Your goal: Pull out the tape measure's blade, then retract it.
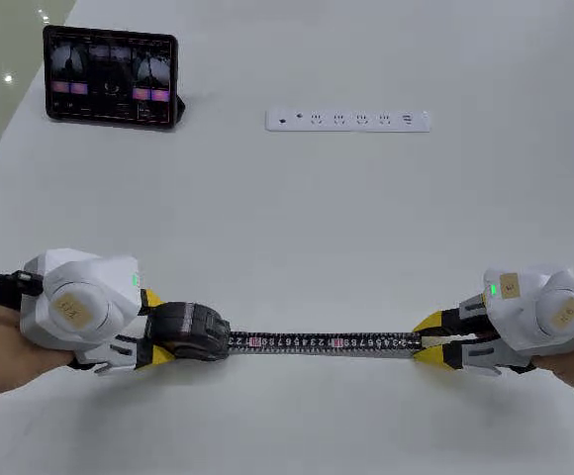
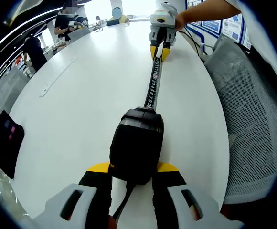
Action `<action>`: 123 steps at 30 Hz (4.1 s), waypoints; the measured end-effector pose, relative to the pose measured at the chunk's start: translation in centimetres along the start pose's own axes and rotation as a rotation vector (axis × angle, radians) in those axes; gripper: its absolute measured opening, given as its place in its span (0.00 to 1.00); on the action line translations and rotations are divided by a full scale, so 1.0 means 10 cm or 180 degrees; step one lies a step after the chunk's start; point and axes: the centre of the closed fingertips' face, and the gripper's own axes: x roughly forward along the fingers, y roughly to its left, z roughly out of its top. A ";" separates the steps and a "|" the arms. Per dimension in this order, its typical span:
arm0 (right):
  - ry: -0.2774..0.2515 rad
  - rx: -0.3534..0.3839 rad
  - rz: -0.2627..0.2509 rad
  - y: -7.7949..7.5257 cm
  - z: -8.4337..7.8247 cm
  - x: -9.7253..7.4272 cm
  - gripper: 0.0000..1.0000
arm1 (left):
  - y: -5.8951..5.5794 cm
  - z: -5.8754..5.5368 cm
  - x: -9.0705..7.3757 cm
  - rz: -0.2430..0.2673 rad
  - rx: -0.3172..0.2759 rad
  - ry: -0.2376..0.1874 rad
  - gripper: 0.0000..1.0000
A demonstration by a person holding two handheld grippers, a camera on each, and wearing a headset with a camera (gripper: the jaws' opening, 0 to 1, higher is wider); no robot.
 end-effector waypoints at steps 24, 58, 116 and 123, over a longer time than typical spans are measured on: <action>-0.0073 0.0301 -0.0108 0.03 0.07 -0.01 0.24 | -0.03 0.03 -0.03 -0.0002 -0.0291 -0.0011 0.40; -0.0444 0.0859 -0.0668 0.08 0.30 -0.22 0.59 | -0.02 0.05 -0.45 0.0595 -0.1216 -0.0697 0.65; -0.0543 0.1136 -0.1150 0.45 0.15 -0.47 0.78 | -0.56 -0.27 -0.72 0.0823 -0.1933 -0.1081 0.77; -0.0561 0.1177 -0.1171 0.51 0.12 -0.43 0.79 | -0.59 -0.28 -0.75 0.0923 -0.2024 -0.1164 0.77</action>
